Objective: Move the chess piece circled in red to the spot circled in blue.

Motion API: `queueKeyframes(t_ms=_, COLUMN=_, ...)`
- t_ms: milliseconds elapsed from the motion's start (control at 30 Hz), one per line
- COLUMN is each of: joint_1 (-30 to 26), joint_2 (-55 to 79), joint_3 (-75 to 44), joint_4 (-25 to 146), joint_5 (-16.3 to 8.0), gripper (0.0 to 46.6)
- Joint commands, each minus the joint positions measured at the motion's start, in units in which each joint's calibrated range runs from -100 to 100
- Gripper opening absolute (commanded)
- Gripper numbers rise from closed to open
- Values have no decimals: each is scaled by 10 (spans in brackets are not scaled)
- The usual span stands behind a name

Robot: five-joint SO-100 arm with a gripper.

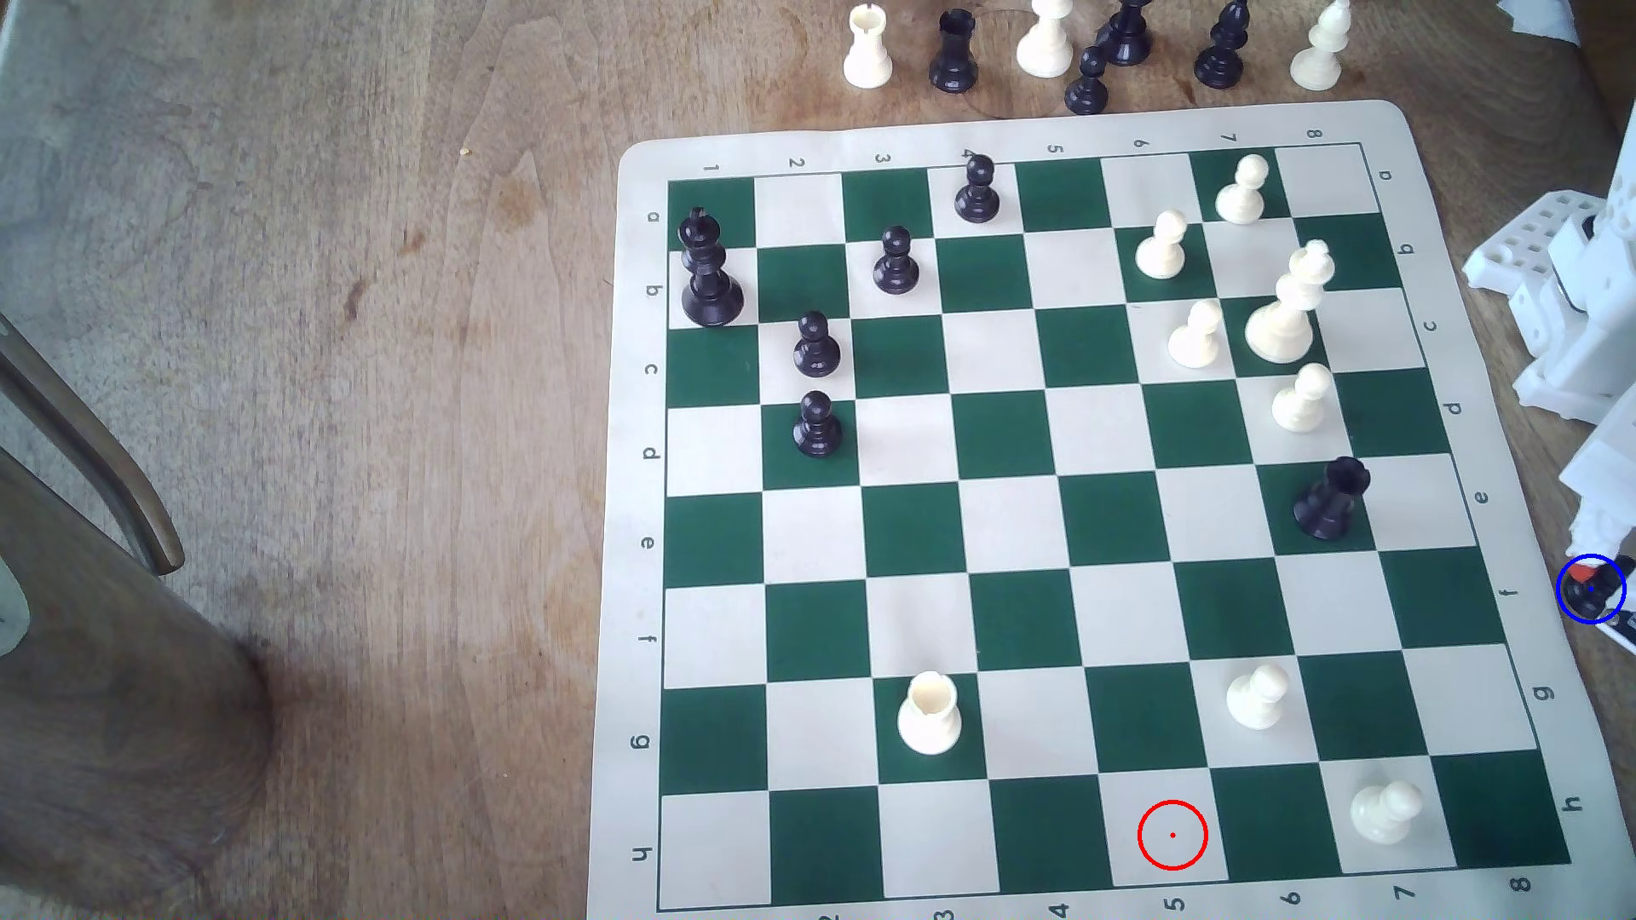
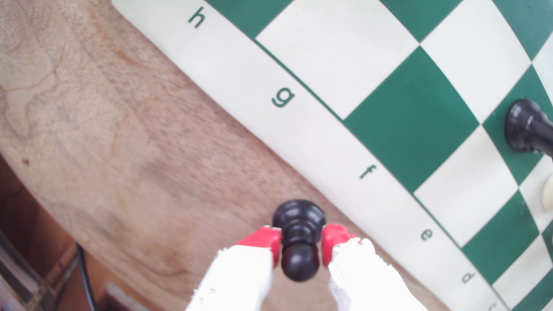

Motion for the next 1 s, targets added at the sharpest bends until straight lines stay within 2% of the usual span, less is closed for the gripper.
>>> queueKeyframes(t_ms=0, joint_1=4, joint_2=-22, joint_3=-5, joint_4=-8, joint_5=0, gripper=219)
queueKeyframes(t_ms=167, joint_1=18, joint_2=-34, joint_3=-14, joint_4=-2, joint_5=6, gripper=255)
queueKeyframes(t_ms=267, joint_1=31, joint_2=-46, joint_3=-26, joint_4=14, joint_5=13, gripper=258)
queueKeyframes(t_ms=433, joint_1=107, joint_2=-95, joint_3=-96, joint_4=81, joint_5=43, gripper=260)
queueKeyframes(t_ms=567, joint_1=143, joint_2=-131, joint_3=-112, joint_4=99, joint_5=52, gripper=260)
queueKeyframes(t_ms=700, joint_1=221, joint_2=-183, joint_3=-106, joint_4=93, joint_5=63, gripper=258)
queueKeyframes(t_ms=733, joint_1=274, joint_2=-210, joint_3=-106, joint_4=89, joint_5=77, gripper=258)
queueKeyframes(t_ms=867, joint_1=398, joint_2=-268, joint_3=-101, joint_4=37, joint_5=102, gripper=245)
queueKeyframes(t_ms=900, joint_1=458, joint_2=-295, joint_3=-86, joint_4=-19, joint_5=109, gripper=243)
queueKeyframes(t_ms=967, joint_1=509, joint_2=-318, joint_3=-66, joint_4=-78, joint_5=115, gripper=237)
